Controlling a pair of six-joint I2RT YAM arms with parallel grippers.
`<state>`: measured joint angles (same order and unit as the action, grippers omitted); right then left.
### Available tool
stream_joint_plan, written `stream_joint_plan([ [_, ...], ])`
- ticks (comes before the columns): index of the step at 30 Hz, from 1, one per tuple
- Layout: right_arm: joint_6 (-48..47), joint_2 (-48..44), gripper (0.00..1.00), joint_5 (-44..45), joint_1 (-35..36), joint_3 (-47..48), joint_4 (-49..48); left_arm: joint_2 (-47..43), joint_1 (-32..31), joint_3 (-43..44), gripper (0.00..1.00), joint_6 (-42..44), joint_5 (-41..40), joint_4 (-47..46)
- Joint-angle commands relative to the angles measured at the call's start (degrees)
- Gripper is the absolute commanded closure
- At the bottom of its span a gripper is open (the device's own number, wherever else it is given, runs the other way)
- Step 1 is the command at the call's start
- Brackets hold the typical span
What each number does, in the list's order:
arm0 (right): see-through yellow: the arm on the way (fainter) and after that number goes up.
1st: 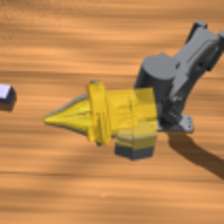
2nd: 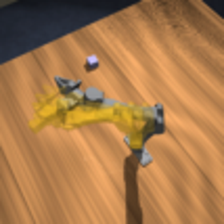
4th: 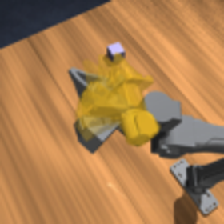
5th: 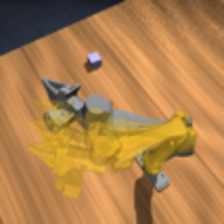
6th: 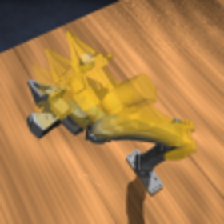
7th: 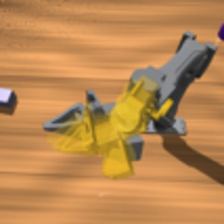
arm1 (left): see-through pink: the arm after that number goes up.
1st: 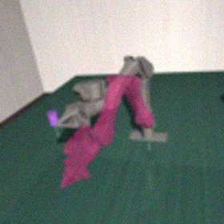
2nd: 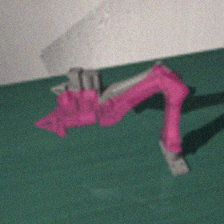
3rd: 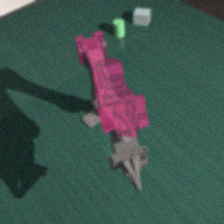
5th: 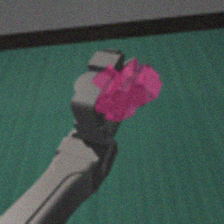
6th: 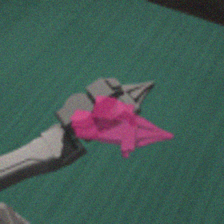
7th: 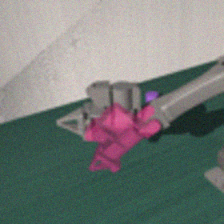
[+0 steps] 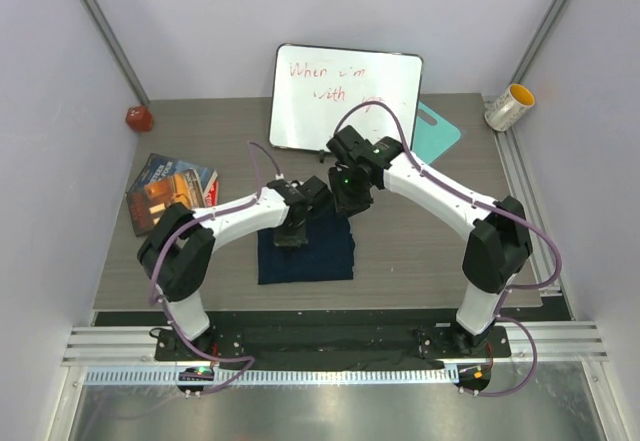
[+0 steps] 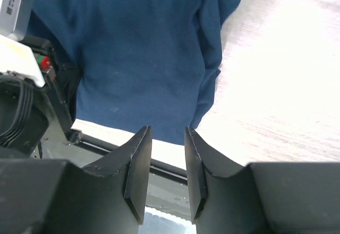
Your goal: Fold and stack the t-shirts
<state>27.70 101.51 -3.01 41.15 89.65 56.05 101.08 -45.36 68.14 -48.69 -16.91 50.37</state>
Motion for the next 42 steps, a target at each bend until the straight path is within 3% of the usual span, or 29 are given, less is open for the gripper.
stream_joint_plan([
  [1, -2.2, 0.1, 0.63, 2.3, 0.3, 3.3, -1.1, -5.5, 1.1, 7.5, 0.90, 0.5, -4.6, 6.6],
  [5, -2.7, 3.3, 0.64, 1.2, 0.3, 3.8, -3.0, -7.3, 3.6, 11.0, 0.89, 2.4, -6.3, 7.9],
  [10, -3.8, 7.0, 0.66, 2.7, 0.3, 5.8, -5.2, -7.1, 7.9, 9.5, 0.90, 4.9, -5.9, 5.5],
  [14, -4.8, 10.4, 0.66, 5.5, 0.3, 7.1, -8.2, -6.2, 9.8, 6.8, 0.97, 6.8, -5.5, 1.0],
  [17, -5.3, 12.7, 0.68, 8.3, 0.2, 7.7, -10.0, -3.8, 11.5, 4.0, 1.00, 8.3, -2.2, -5.3],
  [23, -5.0, 18.9, 0.78, 10.2, 0.2, 6.5, -11.2, 4.4, 12.0, 1.0, 1.00, 7.9, -0.4, -9.0],
  [31, -4.2, 17.1, 0.82, 12.1, -0.5, -2.3, -15.6, 6.9, 12.1, -4.8, 1.00, 7.4, -1.4, -13.5],
  [42, -4.5, 11.7, 0.82, 14.0, -3.3, -10.0, -18.0, 0.5, 14.0, -10.7, 1.00, 6.9, -3.6, -12.2],
])
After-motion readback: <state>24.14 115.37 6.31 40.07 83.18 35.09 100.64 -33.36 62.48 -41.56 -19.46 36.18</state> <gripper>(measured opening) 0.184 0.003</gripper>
